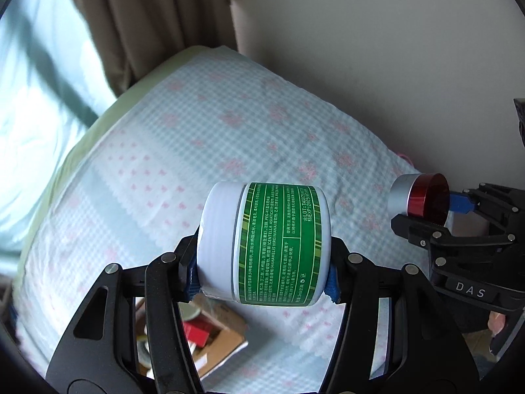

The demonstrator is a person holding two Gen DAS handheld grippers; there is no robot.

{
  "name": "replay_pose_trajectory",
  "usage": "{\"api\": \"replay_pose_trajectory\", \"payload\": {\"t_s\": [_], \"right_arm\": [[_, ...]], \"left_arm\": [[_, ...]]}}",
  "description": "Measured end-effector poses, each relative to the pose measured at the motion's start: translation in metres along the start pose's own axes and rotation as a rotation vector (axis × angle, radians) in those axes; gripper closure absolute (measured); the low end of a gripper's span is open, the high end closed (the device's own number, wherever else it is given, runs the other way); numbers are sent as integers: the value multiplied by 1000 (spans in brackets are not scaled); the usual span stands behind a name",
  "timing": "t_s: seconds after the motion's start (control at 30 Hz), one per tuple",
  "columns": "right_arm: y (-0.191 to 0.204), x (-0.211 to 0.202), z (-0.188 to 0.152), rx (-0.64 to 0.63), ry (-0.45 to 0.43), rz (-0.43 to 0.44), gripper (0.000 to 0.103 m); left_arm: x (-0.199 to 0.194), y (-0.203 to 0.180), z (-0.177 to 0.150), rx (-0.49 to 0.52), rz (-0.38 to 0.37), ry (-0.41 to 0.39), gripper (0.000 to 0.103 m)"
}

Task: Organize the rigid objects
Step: 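Carry the green-labelled jar and red-lidded tin over the cardboard box with both tools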

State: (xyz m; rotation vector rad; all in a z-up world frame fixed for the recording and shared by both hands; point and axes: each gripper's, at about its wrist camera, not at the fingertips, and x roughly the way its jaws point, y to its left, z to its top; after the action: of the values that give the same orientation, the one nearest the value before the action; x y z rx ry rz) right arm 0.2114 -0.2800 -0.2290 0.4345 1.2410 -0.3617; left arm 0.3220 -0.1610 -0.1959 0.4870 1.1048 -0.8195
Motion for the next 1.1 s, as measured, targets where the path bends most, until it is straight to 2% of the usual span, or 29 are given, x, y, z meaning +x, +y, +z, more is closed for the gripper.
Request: {"api": "replay_pose_trajectory", "payload": {"t_s": [0.2,0.37,0.53,0.73,0.9,1.1], "right_arm": [[67,-30,-26,-103,-22,45,53],[121,-32,-51,-173,-17,107,53],[172,-20,-78,-238,14,152,53],[223,10,-106,-309,61,183,53],[256,50,-123,-332,102,191,53],[273,106,-123,-331,155,181,53]], "left_arm": [[-61,42,-50,-70,65,-60,51],[-100,81,-99,-127,121,-81,50],[-117,121,-154,-195,163,-76,50],[-108,163,-222,-285,180,-36,50],[-75,187,-270,-354,171,5,50],[-14,197,-293,-358,137,51,50]]}}
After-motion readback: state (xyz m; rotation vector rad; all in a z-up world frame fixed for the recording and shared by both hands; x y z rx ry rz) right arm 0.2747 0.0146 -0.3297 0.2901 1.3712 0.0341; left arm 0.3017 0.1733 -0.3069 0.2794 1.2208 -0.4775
